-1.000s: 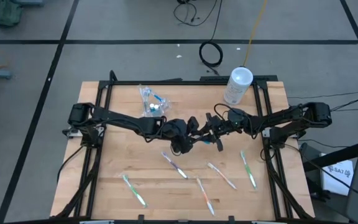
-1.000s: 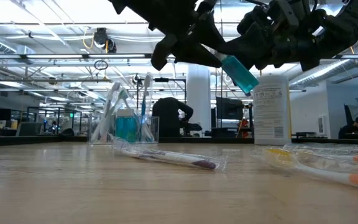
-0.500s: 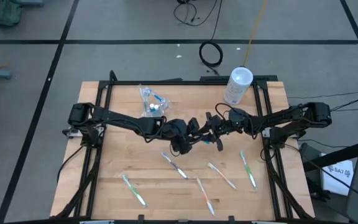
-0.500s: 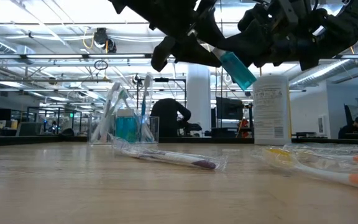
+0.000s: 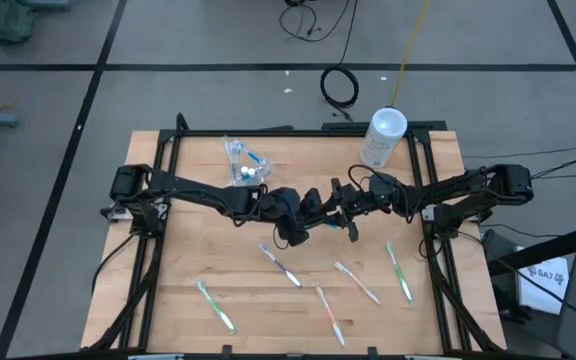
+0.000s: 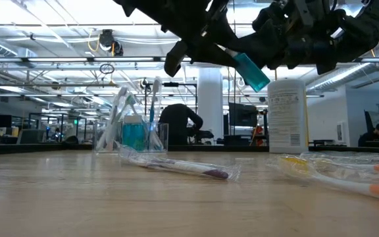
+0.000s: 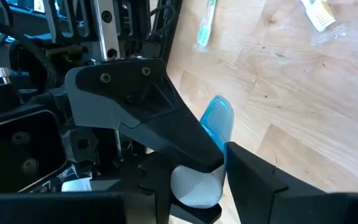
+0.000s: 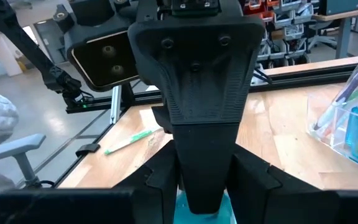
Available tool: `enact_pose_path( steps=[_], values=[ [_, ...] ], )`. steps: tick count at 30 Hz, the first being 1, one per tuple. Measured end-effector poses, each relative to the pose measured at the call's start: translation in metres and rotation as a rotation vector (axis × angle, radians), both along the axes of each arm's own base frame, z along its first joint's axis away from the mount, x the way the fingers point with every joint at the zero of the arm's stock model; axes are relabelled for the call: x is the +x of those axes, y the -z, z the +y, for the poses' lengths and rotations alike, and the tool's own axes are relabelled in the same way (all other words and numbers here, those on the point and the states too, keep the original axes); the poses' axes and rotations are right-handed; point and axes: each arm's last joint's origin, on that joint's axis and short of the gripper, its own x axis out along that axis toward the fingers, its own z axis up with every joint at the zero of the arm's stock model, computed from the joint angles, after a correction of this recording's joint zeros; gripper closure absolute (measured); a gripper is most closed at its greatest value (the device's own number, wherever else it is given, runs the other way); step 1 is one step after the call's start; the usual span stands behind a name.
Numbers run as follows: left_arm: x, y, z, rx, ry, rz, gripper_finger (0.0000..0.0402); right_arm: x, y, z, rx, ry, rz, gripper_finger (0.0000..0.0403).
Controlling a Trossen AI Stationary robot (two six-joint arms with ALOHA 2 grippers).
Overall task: Pick & Place toothbrushing station
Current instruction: Put the mouthwash into the transparent organizer
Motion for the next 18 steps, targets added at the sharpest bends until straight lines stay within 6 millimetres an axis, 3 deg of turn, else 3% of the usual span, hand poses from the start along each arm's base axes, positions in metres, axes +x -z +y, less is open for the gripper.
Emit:
enact_pose_path(
  steps=[8,18],
  values=[
    [0.0004,-0.0006,0.0010,0.082,0.042,-0.001,0.0259,0.0000,-0.0002,-0.0001,-0.026,-0.002,-0.010,0.0302],
    [0.0008,-0.0012,0.0012,0.108,0.047,-0.008,0.0281,0.0000,-0.0003,0.0001,-0.056,-0.004,-0.019,0.0301]
  ],
)
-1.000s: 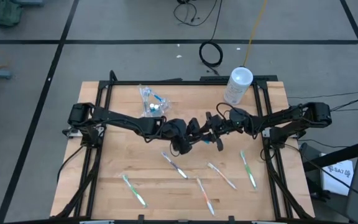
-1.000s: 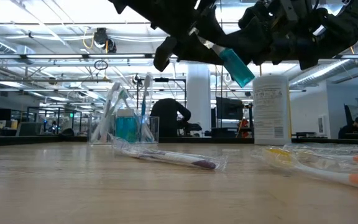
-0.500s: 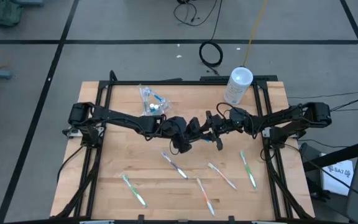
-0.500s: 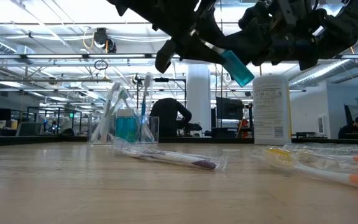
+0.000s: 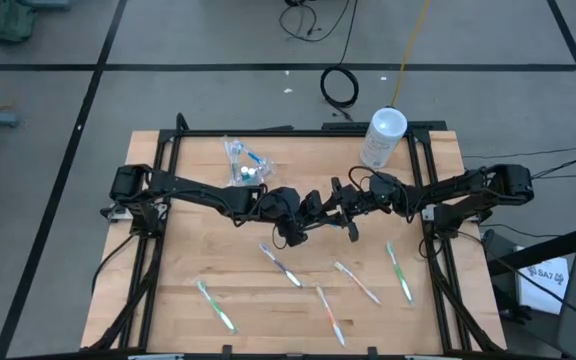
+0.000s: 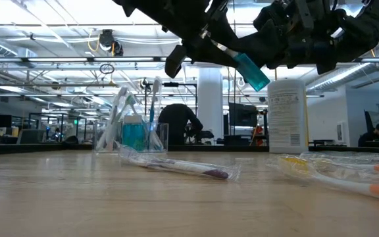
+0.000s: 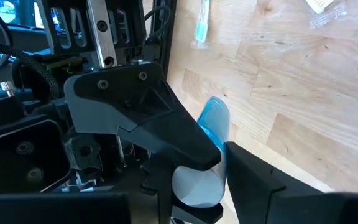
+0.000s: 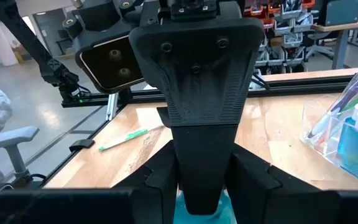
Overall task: Pick & Place toothbrushing station
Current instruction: Put the mouthwash into the transparent organizer
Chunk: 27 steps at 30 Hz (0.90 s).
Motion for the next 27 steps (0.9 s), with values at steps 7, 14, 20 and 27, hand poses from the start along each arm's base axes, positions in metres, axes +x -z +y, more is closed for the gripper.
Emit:
enact_pose_path(
  steps=[7,14,20,27],
  values=[
    [0.0001,-0.0002,0.0002,0.014,-0.001,-0.002,0.0286,0.0000,-0.0010,-0.0001,-0.019,0.001,-0.014,0.0275],
    [0.0003,-0.0006,0.0008,0.011,-0.003,-0.006,0.0301,0.0001,-0.0013,-0.0001,-0.033,0.003,-0.021,0.0260],
    [0.0003,-0.0005,0.0006,0.001,-0.008,-0.007,0.0295,-0.0001,-0.0013,-0.0013,-0.034,0.007,-0.021,0.0253],
    [-0.0013,0.0012,-0.0057,-0.016,-0.057,0.012,0.0295,-0.0002,-0.0011,-0.0030,-0.030,0.011,-0.018,0.0235]
  ],
)
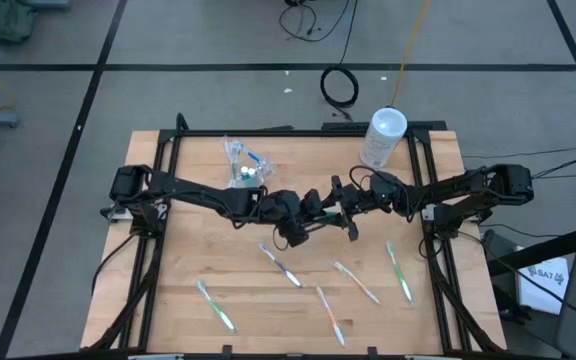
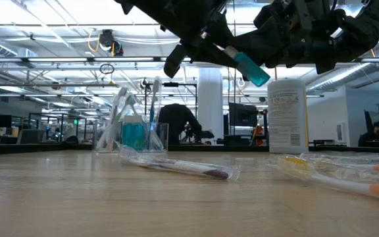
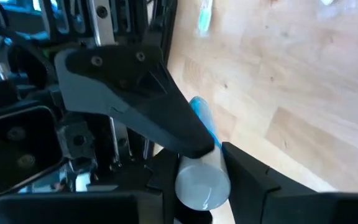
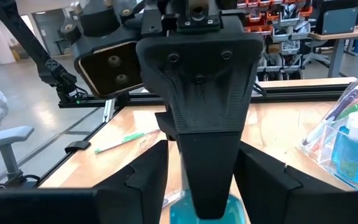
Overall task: Pick & Place toothbrushing station
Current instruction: Put the mouthwash into the transparent organizer
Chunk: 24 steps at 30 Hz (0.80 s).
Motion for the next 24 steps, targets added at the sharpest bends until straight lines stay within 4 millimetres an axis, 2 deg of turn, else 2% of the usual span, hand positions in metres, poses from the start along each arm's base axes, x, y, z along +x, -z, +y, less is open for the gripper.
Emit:
enact_pose_path(
  steps=[5,18,24],
  values=[
    [-0.003,0.002,-0.005,0.046,-0.071,0.030,0.0295,0.000,0.000,0.000,0.002,0.006,0.004,0.0217],
    [-0.021,0.017,-0.023,-0.115,-0.194,0.218,0.0299,0.000,0.001,0.000,0.000,-0.002,0.008,0.0198],
    [-0.037,0.000,-0.019,-0.221,-0.346,0.206,0.0299,0.000,0.002,0.000,0.004,-0.001,0.020,0.0198]
  ],
)
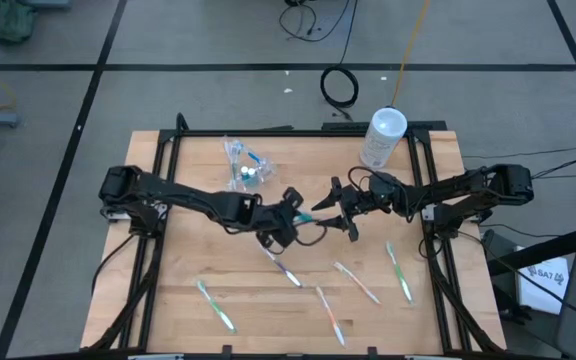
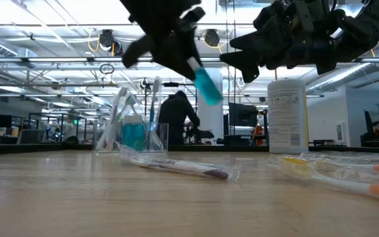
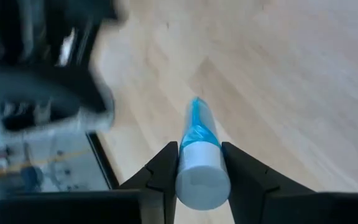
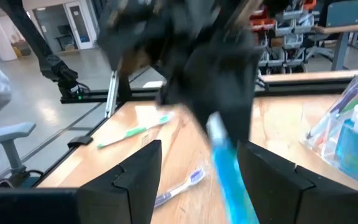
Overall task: Pick & Place toothbrushing station
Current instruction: Put the mouthwash into the transparent organizer
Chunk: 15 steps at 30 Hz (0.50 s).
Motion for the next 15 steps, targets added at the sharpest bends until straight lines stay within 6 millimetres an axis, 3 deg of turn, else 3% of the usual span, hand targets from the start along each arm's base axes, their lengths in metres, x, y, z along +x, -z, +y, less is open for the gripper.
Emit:
enact_pose_path(
  steps=[8,15],
  values=[
    [-0.042,-0.042,0.016,-0.145,-0.212,-0.021,0.0299,0.000,0.001,0.000,0.001,0.004,0.011,0.0197],
    [-0.082,-0.053,0.041,-0.259,-0.501,0.087,0.0296,0.000,0.002,0.000,0.002,0.005,0.016,0.0201]
  ],
)
